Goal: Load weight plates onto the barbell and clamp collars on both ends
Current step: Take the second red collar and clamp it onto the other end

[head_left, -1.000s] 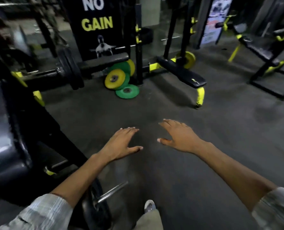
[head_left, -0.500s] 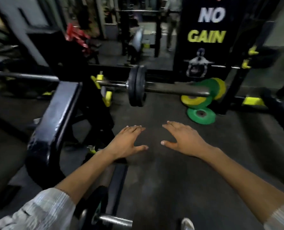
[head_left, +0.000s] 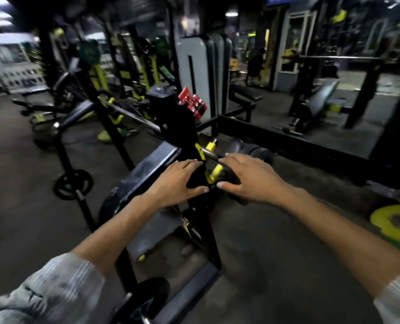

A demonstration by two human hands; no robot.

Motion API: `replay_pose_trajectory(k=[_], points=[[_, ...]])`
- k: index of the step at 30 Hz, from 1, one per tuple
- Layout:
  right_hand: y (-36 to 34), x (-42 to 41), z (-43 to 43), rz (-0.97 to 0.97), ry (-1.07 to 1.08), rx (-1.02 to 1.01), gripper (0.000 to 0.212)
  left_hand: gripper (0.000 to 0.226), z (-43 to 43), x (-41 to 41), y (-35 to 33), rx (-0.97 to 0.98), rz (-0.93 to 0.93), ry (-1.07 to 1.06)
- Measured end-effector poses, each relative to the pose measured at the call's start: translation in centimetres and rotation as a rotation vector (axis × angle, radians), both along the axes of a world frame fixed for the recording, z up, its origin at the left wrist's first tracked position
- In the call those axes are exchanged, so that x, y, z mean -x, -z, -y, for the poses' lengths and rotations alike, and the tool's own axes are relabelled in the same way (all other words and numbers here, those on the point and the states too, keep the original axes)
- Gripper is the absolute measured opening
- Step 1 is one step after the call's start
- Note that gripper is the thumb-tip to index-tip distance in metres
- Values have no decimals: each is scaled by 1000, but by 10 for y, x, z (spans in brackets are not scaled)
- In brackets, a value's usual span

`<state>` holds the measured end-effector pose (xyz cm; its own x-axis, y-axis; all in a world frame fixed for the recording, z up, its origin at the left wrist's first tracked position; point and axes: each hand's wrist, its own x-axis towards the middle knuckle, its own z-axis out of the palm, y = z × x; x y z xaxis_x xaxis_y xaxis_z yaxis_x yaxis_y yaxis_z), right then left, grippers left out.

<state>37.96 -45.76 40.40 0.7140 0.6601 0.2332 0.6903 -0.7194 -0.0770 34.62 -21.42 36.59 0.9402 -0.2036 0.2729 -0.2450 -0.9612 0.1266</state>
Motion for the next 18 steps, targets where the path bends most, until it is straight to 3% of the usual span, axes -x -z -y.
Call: replay_pose_trajectory(k=[5, 9, 18], points=[[-47, -55, -25, 40, -73, -38, 75, 97, -14, -28, -58, 19, 94, -120], [-78, -99, -46, 17, -71, -78, 74, 89, -27, -55, -90, 19, 170, -147], [-102, -186, -95, -61, -51, -182, 61, 86, -47, -114, -115, 192, 267, -251]])
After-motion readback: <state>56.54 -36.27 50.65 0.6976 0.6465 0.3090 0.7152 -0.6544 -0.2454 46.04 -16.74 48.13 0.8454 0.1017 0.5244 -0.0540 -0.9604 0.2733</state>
